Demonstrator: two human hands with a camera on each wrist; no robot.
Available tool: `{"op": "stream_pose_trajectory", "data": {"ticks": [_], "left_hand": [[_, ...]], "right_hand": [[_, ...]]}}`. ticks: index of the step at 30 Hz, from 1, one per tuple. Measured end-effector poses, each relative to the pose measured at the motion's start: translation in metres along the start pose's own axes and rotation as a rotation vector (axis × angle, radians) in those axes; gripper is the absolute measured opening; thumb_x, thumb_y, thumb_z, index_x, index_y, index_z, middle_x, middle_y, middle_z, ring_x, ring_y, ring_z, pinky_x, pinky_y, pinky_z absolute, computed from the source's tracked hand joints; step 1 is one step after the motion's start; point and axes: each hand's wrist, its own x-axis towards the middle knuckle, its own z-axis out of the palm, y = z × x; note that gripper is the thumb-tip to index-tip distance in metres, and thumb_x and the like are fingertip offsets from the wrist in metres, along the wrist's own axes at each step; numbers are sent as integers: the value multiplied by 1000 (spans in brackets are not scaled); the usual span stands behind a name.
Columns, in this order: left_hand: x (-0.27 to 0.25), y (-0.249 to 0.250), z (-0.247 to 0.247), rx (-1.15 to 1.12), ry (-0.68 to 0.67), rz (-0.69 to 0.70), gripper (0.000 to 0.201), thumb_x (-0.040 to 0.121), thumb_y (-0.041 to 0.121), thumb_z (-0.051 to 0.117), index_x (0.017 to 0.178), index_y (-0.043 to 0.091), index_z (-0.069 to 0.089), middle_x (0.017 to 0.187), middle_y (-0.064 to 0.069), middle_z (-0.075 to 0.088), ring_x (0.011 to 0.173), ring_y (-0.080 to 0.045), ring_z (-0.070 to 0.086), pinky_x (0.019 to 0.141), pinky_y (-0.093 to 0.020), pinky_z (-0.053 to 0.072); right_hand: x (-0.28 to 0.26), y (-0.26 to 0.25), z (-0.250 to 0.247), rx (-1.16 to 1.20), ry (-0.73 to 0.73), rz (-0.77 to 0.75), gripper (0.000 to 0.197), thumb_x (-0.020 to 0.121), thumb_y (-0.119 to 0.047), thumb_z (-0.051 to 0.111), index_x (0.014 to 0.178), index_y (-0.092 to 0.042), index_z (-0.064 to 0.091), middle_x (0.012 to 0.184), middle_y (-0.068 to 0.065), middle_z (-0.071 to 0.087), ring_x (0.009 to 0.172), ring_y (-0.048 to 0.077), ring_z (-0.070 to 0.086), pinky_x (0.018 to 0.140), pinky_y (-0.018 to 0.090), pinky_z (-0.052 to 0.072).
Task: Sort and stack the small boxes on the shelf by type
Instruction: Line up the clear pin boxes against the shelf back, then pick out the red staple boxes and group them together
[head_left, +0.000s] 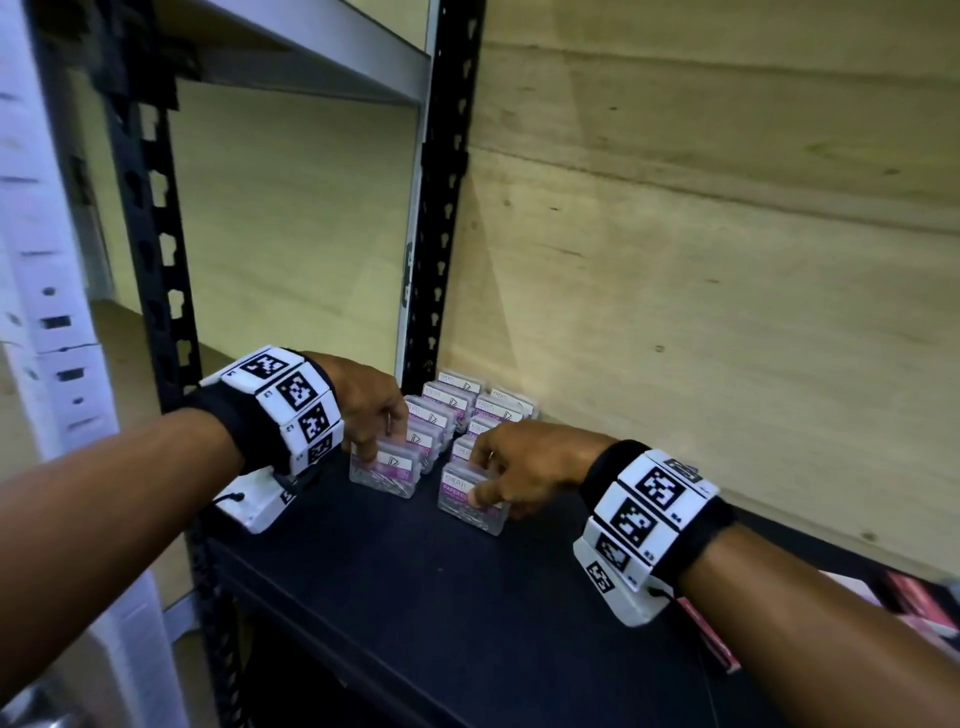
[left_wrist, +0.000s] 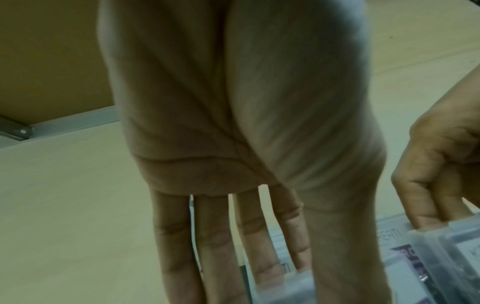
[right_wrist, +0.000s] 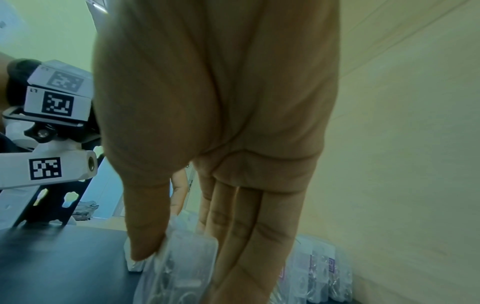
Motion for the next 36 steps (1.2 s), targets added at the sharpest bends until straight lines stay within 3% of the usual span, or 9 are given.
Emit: {"op": "stream_pose_trajectory", "data": {"ticks": [4,9,15,19,23,27,34,36], "left_hand": [[-4,0,-3,75,25,-2,39,81,19,78,115,24,60,112,2,65,101,-20,65,82,-28,49],[-11,1,-18,45,67,-11,31,87,13,69,115,24,63,107,6,70,97,-11,63,82,-26,48],[-10,36,-36,81,150,80,29,85,29,74,112,28,62,107,9,64,97,-11,60,85,-27,48],[-1,72,-41,105,155,168,29,87,34,70,114,26,63,105,10,65,79,-4,58,65,-20,44],[15,112,-44,145,139,210,28,88,39,68,113,28,64,105,11,66,91,-9,59,82,-26,47],[36,145,-43,196,120,247,25,86,40,69,107,28,66,100,10,65,91,-12,58,88,-31,50],[73,193,-40,245,68,240,28,86,41,69,108,23,67,87,11,59,90,-15,57,87,-32,49],[85,200,-37,264,69,224,28,86,40,68,106,19,69,88,9,61,90,-15,59,81,-29,49]], "right_hand": [[0,-3,0,-55,17,-10,41,92,-41,65,121,-13,62,108,6,73,77,19,71,86,39,58],[-10,6,-7,-2,46,-12,38,91,-44,66,120,-21,57,95,-2,72,82,18,73,83,33,58],[-37,48,-26,34,84,41,27,92,-42,65,110,-21,61,83,-3,72,72,15,71,74,28,56],[-58,90,-32,12,99,135,31,92,-45,64,113,-23,60,91,-1,75,81,16,72,81,33,57],[-76,133,-31,13,95,222,30,93,-42,63,116,-22,61,82,-6,73,83,16,70,82,33,56],[-83,165,-28,-38,61,291,31,93,-45,62,118,-26,58,87,0,75,89,18,68,84,33,51],[-74,201,-27,-35,22,317,28,90,-42,66,114,-31,60,83,-2,72,82,15,65,86,33,51],[-66,208,-28,-41,14,307,25,89,-42,67,111,-33,61,80,-2,73,84,16,68,89,35,53]]}}
